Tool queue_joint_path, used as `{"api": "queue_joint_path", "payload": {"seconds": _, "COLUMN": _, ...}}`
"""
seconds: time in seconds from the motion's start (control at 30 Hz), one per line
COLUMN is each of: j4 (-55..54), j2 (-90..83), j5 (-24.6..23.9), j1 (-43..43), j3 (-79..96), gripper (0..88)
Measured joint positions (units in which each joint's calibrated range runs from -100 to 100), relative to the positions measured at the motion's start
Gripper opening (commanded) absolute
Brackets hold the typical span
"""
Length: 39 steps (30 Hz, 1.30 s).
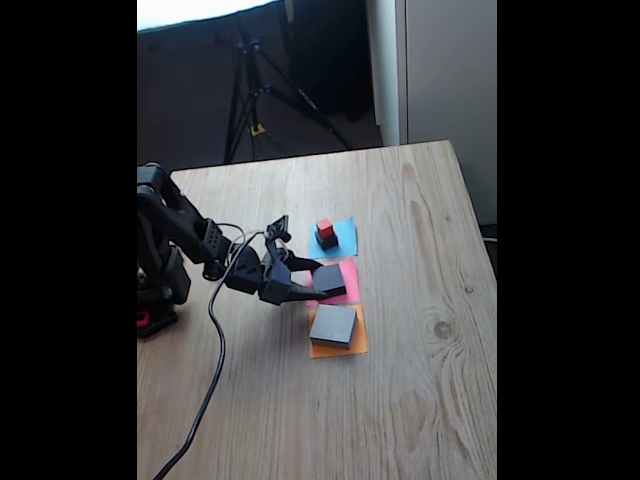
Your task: Tower of hanoi
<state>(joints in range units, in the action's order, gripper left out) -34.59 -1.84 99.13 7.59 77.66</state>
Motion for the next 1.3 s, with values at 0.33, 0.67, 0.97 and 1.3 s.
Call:
{"api": "queue_joint_path", "payload": {"seconds": 0.33, "j4": 0.1, "j2": -2.4, "j5": 0.0, "j1": -0.4, "j3": 0.6, "gripper": 31.2}}
{"api": "queue_joint_path", "payload": {"seconds": 0.67, "j4": 13.1, "j2": -17.3, "j5": 0.0, "j1": -1.9, "j3": 1.1, "gripper": 0.4}}
{"api": "queue_joint_path", "payload": {"seconds": 0.97, "j4": 27.9, "j2": -30.4, "j5": -1.7, "j1": -4.2, "j3": 1.0, "gripper": 0.4}}
{"api": "queue_joint_path", "payload": {"seconds": 1.3, "j4": 77.2, "j2": -46.0, "j5": -0.2, "j1": -9.3, "j3": -18.1, "gripper": 0.4}}
